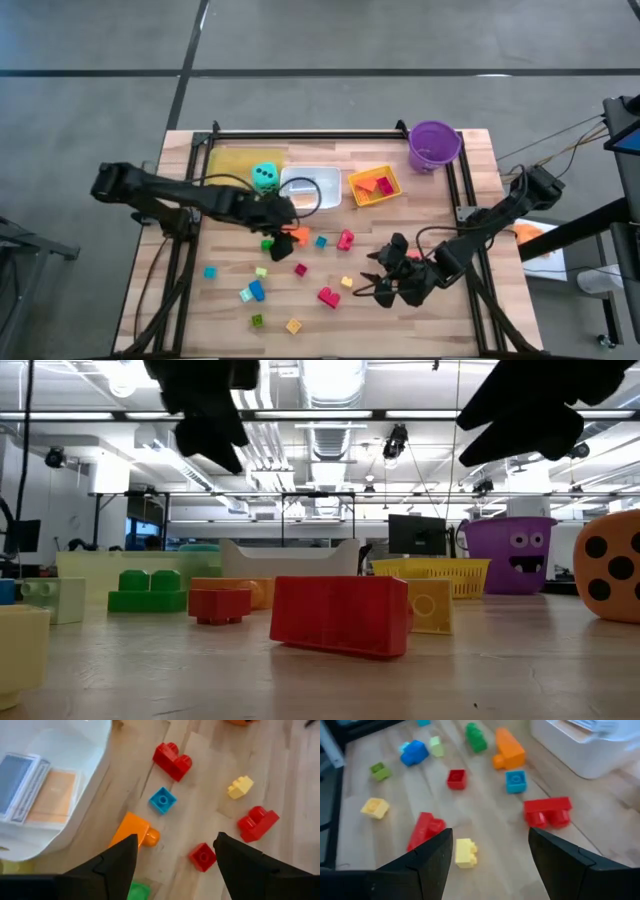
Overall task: Pick & Place Toys
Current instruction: Put the light yellow game piece into the yellow bin
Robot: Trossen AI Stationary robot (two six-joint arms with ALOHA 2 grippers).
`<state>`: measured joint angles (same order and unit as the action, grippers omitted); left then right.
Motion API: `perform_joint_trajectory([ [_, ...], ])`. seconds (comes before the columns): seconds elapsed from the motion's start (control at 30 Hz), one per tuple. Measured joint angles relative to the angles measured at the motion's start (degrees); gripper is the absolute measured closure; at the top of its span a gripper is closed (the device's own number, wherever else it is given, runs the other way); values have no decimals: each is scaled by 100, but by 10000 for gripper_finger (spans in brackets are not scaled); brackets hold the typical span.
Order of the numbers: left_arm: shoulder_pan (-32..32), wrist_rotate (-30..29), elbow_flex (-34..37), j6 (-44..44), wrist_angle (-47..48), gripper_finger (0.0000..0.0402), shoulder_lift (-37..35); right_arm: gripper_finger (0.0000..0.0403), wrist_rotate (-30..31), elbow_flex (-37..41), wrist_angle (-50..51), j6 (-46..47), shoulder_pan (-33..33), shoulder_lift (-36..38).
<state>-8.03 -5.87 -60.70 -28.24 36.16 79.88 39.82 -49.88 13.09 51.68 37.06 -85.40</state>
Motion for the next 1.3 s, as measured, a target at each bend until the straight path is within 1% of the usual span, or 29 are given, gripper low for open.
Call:
perform_joint_trajectory([
  [0.07, -45, -142, 222, -146, -70, 137, -227, 145, -49, 147, -412, -264, 6, -83],
  [0.2, -55, -385, 522, -371, -102, 136, -564, 145, -323, 189, -738, -598, -7, -466],
  [0.3, -55, -407, 636, -518, -107, 136, -711, 145, -368, 12, -747, -693, -9, -906],
  [0.47, -63, -402, 666, -526, -30, 136, -831, 145, -344, -370, -757, -687, -9, -1574],
  [0.73, -64, -380, 666, -524, -31, 136, -862, 145, -342, -894, -750, -842, -9, -2333],
  [0.87, -66, -380, 666, -524, -28, 136, -864, 145, -350, -1079, -608, -851, -9, -2584],
  [1.03, -66, -379, 666, -522, -27, 136, -864, 145, -84, -1292, -104, -796, -22, -2852],
  [1.3, -66, -380, 666, -517, -31, 136, -864, 145, -72, -1486, -51, -877, -160, -3093],
])
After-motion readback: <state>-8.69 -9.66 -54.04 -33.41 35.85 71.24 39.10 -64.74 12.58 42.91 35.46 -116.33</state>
